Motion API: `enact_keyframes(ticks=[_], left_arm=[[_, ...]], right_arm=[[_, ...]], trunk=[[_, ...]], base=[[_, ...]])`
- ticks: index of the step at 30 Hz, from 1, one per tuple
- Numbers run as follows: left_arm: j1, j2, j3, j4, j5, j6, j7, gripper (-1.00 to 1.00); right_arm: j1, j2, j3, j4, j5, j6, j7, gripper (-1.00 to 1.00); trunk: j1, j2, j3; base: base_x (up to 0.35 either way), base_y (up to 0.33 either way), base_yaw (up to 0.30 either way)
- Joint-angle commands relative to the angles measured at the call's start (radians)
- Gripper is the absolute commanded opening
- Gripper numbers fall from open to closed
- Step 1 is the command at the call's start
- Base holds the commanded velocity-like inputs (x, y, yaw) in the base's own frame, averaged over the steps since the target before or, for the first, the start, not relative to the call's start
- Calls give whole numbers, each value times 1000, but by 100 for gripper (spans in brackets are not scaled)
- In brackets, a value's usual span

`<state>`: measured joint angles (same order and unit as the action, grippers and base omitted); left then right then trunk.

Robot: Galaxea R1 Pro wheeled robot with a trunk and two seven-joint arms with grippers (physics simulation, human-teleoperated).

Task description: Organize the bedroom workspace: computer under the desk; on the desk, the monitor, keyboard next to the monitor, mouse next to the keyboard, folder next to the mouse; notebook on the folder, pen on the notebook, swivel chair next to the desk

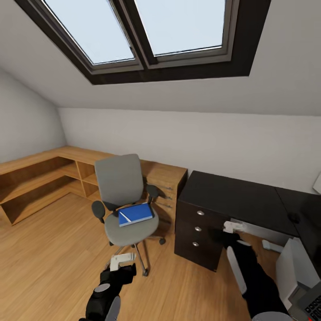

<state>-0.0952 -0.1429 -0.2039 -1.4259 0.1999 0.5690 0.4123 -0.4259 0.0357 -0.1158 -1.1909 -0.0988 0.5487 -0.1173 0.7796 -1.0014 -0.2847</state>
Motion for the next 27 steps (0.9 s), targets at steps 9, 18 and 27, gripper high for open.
enact_keyframes(ticks=[9, 18, 27], left_arm=[[-38, 1, -23, 41, 35, 71, 8, 100], [-40, 17, -11, 30, 34, 69, 15, 100], [-40, 19, -13, 42, 33, 68, 20, 100]], right_arm=[[5, 23, 0, -70, -73, 74, -25, 100], [6, 13, -25, -73, -80, 64, -31, 100], [7, 1, -106, -73, -87, 90, -26, 100]], trunk=[[-34, 62, 27], [-38, 69, 30], [-38, 69, 29]], base=[[0, 0, 0], [0, 0, -125], [13, 0, -98]])
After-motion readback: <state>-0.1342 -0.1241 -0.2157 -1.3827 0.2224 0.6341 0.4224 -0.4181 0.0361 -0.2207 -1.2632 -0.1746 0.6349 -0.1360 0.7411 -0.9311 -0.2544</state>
